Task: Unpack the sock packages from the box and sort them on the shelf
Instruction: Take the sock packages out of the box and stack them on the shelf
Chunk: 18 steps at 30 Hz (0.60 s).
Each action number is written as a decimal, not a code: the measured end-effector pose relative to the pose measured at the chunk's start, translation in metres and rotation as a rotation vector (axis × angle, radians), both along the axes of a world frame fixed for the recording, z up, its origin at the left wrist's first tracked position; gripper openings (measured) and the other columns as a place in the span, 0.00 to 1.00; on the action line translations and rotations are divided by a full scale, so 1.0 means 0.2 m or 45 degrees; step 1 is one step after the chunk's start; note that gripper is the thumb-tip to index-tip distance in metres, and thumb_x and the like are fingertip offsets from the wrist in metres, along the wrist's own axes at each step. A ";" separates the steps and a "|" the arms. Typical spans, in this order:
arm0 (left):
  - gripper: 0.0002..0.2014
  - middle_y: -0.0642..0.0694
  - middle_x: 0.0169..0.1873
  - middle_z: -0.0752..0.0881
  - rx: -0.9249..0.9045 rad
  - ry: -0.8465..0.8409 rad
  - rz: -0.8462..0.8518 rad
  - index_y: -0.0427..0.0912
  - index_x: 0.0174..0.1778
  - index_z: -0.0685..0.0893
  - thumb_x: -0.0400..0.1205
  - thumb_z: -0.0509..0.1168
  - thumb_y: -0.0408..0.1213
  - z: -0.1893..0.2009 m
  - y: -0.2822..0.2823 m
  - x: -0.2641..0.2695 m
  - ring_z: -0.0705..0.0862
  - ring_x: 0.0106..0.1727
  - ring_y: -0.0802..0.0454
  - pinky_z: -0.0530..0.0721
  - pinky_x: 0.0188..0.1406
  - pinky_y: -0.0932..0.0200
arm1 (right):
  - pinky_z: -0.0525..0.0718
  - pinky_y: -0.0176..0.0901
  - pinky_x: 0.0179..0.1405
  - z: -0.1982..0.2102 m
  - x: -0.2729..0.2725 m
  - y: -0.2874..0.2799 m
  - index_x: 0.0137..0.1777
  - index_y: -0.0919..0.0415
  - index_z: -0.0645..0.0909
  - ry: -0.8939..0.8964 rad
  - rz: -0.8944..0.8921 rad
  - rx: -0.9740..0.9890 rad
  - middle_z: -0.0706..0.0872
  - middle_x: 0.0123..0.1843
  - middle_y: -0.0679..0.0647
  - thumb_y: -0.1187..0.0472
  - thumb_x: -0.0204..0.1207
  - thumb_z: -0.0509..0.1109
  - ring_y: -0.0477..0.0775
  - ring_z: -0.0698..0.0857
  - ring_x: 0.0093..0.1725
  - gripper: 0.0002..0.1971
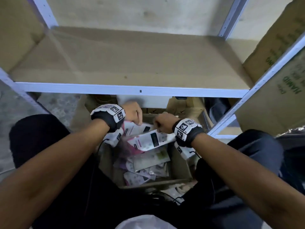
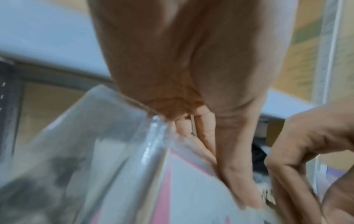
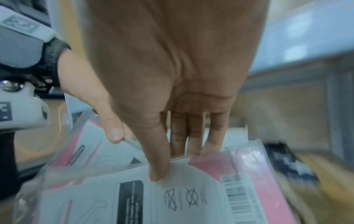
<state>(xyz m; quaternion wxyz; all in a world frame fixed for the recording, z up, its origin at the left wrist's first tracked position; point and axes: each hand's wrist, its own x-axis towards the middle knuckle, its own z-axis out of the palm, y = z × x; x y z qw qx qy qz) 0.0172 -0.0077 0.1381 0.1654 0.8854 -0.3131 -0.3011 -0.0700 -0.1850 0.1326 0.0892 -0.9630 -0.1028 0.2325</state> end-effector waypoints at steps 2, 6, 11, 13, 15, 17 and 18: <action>0.03 0.50 0.34 0.91 -0.008 -0.058 -0.028 0.46 0.37 0.93 0.74 0.79 0.33 0.20 0.03 0.00 0.84 0.34 0.62 0.80 0.40 0.63 | 0.78 0.43 0.48 0.16 0.00 -0.02 0.46 0.55 0.81 -0.084 0.043 -0.014 0.88 0.54 0.56 0.65 0.76 0.72 0.57 0.83 0.51 0.05; 0.03 0.54 0.33 0.88 -0.006 -0.207 -0.040 0.46 0.42 0.93 0.75 0.78 0.34 0.57 0.07 0.02 0.80 0.32 0.63 0.75 0.32 0.70 | 0.71 0.39 0.47 0.51 -0.03 -0.06 0.49 0.56 0.82 -0.224 0.031 0.023 0.84 0.49 0.50 0.65 0.76 0.73 0.51 0.77 0.47 0.05; 0.03 0.63 0.27 0.86 -0.130 -0.318 0.024 0.40 0.46 0.92 0.79 0.74 0.30 0.98 0.17 0.09 0.81 0.31 0.69 0.75 0.33 0.77 | 0.72 0.37 0.46 0.93 -0.06 -0.14 0.53 0.59 0.84 -0.405 -0.046 0.092 0.86 0.46 0.52 0.63 0.78 0.73 0.53 0.82 0.47 0.05; 0.03 0.56 0.35 0.88 -0.173 -0.355 0.077 0.43 0.47 0.92 0.80 0.74 0.33 1.11 0.21 0.14 0.82 0.37 0.62 0.77 0.42 0.71 | 0.74 0.38 0.46 1.06 -0.07 -0.19 0.55 0.61 0.84 -0.453 -0.099 0.129 0.88 0.48 0.55 0.62 0.80 0.72 0.56 0.83 0.48 0.06; 0.02 0.57 0.30 0.86 -0.216 -0.381 0.154 0.46 0.46 0.92 0.80 0.74 0.39 1.19 0.26 0.19 0.80 0.30 0.65 0.75 0.33 0.76 | 0.78 0.33 0.42 1.15 -0.07 -0.25 0.56 0.62 0.84 -0.485 -0.156 0.179 0.90 0.52 0.56 0.61 0.80 0.72 0.57 0.86 0.50 0.08; 0.05 0.57 0.28 0.85 -0.291 -0.378 0.256 0.45 0.48 0.91 0.81 0.73 0.41 1.21 0.31 0.27 0.77 0.23 0.66 0.73 0.23 0.76 | 0.73 0.16 0.32 1.20 -0.06 -0.31 0.57 0.61 0.84 -0.521 -0.238 0.235 0.91 0.53 0.55 0.59 0.81 0.72 0.53 0.86 0.47 0.09; 0.05 0.54 0.31 0.88 -0.351 -0.348 0.321 0.44 0.49 0.91 0.82 0.72 0.40 1.20 0.34 0.31 0.80 0.25 0.65 0.77 0.23 0.75 | 0.71 0.14 0.27 1.20 -0.04 -0.34 0.57 0.60 0.84 -0.532 -0.293 0.283 0.91 0.52 0.54 0.58 0.81 0.72 0.49 0.85 0.44 0.09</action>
